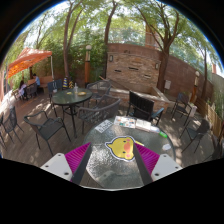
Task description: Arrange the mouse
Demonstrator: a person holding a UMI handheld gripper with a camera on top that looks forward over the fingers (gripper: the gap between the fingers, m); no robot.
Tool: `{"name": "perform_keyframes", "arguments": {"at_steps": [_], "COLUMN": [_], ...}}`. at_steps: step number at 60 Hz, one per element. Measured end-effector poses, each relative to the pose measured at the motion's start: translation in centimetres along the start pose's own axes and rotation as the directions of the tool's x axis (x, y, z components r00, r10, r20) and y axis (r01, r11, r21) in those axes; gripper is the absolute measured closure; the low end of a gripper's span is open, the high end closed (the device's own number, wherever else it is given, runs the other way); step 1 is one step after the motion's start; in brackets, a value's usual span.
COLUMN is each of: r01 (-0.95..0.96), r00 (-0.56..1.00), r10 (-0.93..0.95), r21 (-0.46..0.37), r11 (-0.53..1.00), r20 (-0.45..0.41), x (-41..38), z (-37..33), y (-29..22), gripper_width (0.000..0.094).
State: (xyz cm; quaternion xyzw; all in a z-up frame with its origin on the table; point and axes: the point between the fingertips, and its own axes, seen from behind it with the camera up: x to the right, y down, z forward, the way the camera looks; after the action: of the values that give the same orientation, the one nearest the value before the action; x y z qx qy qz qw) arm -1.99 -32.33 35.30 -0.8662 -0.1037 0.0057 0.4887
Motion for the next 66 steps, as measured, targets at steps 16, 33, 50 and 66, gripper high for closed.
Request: {"name": "perform_keyframes", "arguments": {"at_steps": [16,33,50,66], "r01": [-0.043,-0.106,-0.140,-0.227], "r00": [0.999,0.994,0.983,0.962], "r10": [0.043,0.099,0.116,0.197], "r21": [-0.075,-0.186,-0.169,-0.153], "r11": [0.996,0.977,0.976,0.962], "r20": [-0.002,-0.047,-0.144,-0.187], "x": [4.2,14.3,31.8,41.8], "z": [3.2,10.5,22.8,34.9], "y": [5.2,16.9,22.6,23.9], "gripper_width": [0.0087,0.0079,0.0092,0.0075]}}
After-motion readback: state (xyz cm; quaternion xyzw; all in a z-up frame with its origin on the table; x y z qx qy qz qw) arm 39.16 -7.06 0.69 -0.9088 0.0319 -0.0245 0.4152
